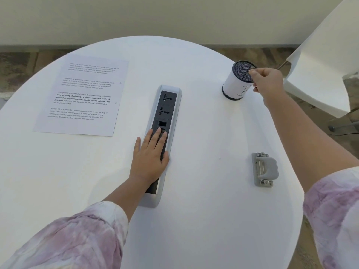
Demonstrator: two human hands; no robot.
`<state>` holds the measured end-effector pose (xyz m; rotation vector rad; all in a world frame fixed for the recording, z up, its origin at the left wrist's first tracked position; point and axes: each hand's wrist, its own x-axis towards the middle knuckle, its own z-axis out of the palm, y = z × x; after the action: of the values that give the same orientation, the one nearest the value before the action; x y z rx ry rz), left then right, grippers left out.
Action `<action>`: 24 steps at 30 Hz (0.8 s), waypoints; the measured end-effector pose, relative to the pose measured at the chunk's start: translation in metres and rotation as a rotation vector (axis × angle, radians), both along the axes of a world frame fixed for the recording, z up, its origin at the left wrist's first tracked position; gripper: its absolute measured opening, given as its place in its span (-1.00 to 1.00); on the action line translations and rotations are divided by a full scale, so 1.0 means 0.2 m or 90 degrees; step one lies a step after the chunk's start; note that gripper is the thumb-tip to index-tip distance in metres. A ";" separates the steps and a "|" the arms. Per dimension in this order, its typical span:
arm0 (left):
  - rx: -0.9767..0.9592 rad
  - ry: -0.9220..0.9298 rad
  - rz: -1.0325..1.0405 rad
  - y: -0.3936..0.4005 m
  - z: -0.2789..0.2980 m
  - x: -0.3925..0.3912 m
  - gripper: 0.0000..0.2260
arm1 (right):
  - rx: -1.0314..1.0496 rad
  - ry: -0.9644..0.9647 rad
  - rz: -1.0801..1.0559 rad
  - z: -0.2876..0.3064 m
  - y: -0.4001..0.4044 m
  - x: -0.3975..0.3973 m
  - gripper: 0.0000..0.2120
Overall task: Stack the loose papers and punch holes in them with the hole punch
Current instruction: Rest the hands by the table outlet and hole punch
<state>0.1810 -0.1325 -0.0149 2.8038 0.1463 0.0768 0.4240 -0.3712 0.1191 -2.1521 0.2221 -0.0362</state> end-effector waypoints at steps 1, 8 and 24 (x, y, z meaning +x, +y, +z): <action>0.000 -0.001 -0.001 0.00 0.00 0.00 -0.49 | -0.005 0.006 0.030 0.00 0.00 -0.03 -0.77; 0.004 0.002 -0.003 0.00 0.01 0.00 -0.49 | -0.102 0.166 0.172 -0.28 -0.06 -0.48 -0.85; 0.008 0.009 -0.001 0.00 0.00 0.00 -0.47 | -0.221 0.149 0.162 -0.50 -0.07 -0.94 -0.90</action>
<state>0.1809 -0.1333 -0.0141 2.8182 0.1482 0.0569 0.2370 -0.3857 0.0181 -2.5149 0.0773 0.3497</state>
